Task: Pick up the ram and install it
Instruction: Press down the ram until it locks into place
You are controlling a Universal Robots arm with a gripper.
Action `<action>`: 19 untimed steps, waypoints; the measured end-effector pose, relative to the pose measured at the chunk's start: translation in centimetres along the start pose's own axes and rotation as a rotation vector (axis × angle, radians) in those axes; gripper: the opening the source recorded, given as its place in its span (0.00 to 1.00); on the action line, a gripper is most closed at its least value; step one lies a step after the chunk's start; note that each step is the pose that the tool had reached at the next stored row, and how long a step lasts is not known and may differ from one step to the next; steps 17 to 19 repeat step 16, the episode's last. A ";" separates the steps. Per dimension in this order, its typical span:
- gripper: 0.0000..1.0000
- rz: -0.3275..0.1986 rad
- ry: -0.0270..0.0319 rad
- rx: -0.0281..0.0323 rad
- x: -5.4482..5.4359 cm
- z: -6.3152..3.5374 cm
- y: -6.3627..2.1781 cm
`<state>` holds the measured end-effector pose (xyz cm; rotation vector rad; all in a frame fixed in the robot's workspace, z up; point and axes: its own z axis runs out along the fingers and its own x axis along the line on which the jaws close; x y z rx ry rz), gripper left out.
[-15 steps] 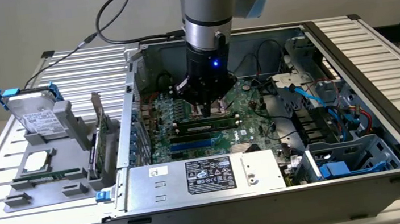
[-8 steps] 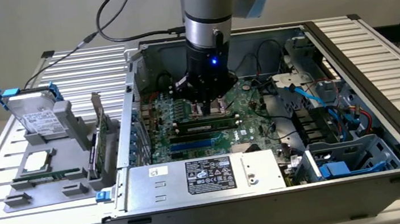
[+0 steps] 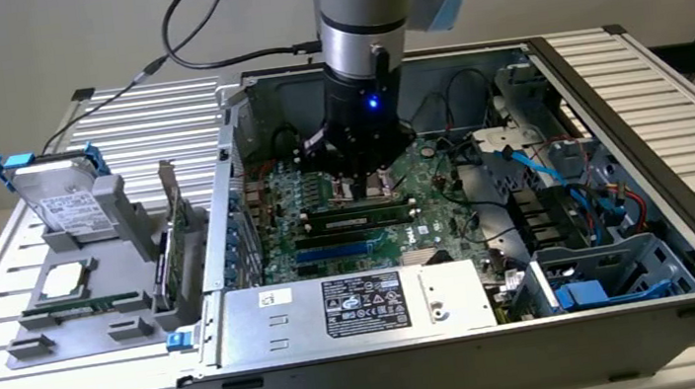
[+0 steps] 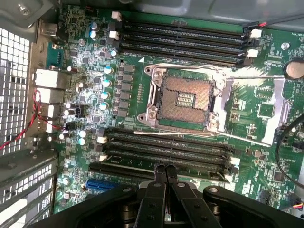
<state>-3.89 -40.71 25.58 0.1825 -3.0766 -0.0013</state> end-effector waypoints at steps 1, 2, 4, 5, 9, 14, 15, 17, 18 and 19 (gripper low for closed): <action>0.10 0.001 0.0000 -0.0001 0.0 -0.11 -0.21; 0.10 0.003 0.0000 -0.0002 0.1 -0.20 -0.34; 0.10 0.011 -0.0001 -0.0006 0.1 -0.27 -0.47; 0.10 0.016 -0.0001 -0.0010 0.1 -0.28 -0.51; 0.10 0.034 -0.0002 -0.0020 0.1 -0.30 -0.66; 0.10 0.034 -0.0001 -0.0021 0.1 -0.30 -0.70; 0.10 0.034 -0.0001 -0.0021 0.1 -0.30 -0.70; 0.10 0.034 -0.0001 -0.0021 0.1 -0.30 -0.70; 0.10 0.034 -0.0001 -0.0021 0.1 -0.30 -0.70; 0.10 0.034 -0.0001 -0.0021 0.1 -0.30 -0.70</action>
